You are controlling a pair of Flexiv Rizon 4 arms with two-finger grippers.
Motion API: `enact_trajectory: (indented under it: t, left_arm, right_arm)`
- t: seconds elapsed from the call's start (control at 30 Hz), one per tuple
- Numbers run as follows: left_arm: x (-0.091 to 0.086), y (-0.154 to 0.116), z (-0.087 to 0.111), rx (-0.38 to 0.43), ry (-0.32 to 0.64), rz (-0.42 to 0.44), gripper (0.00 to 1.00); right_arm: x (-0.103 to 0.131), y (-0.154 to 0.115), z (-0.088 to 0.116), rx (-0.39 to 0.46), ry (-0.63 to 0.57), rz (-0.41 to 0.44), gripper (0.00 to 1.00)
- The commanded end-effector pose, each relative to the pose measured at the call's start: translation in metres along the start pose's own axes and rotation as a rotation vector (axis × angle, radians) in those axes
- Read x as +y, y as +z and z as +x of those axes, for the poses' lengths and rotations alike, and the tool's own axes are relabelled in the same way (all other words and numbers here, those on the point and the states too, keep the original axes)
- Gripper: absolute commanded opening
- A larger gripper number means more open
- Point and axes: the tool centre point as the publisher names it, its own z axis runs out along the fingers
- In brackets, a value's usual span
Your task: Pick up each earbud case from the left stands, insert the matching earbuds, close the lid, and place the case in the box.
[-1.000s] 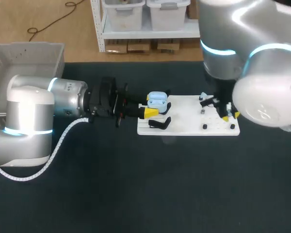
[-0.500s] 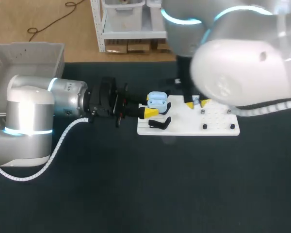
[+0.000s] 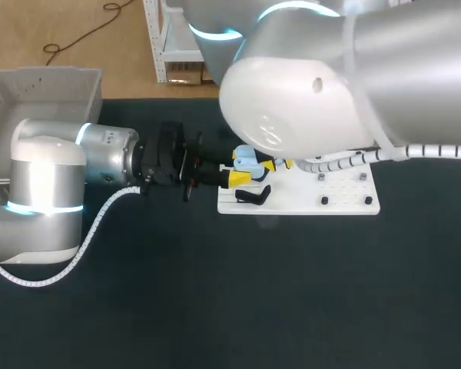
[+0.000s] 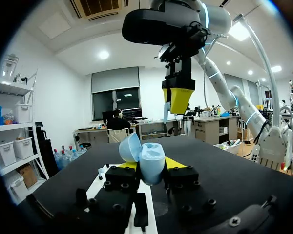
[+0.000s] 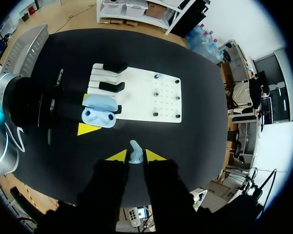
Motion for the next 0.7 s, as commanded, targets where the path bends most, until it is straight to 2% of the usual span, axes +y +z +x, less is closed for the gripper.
enact_trajectory:
  t: [0.03,0.13,0.17,0.23,0.33,0.37,0.5,0.53,0.7]
  left_arm:
    - [-0.001,0.0,0.0,0.002,0.0,-0.004,0.0]
    - [-0.001,0.0,0.0,0.002,0.0,-0.004,0.0]
    - [-0.001,0.0,0.0,0.002,0.0,-0.004,0.0]
    - [-0.001,0.0,0.0,0.002,0.0,-0.004,0.0]
    - [-0.001,0.0,0.0,0.002,0.0,-0.004,0.0]
    - [-0.001,0.0,0.0,0.002,0.0,-0.004,0.0]
    - [-0.001,0.001,0.0,0.0,0.002,-0.008,0.0]
    - [-0.002,0.001,0.0,-0.001,0.005,-0.01,0.0]
    - [-0.007,0.009,0.004,0.022,0.023,-0.013,0.0]
  right_arm:
    - [-0.001,0.0,0.001,-0.003,0.001,-0.001,0.0]
    - [-0.001,0.0,0.001,-0.003,0.001,-0.001,0.0]
    - [0.003,-0.003,-0.002,-0.002,0.045,-0.01,0.0]
    - [0.007,-0.004,-0.01,0.059,0.142,0.036,0.0]
    - [0.015,-0.009,-0.019,0.141,0.264,-0.014,0.0]
    - [0.018,-0.011,-0.02,0.151,0.297,-0.057,0.0]
    - [0.024,-0.014,-0.026,0.215,0.375,-0.095,0.0]
    - [0.025,-0.013,-0.026,0.227,0.39,-0.075,0.0]
    - [0.026,-0.008,-0.028,0.251,0.436,-0.076,0.0]
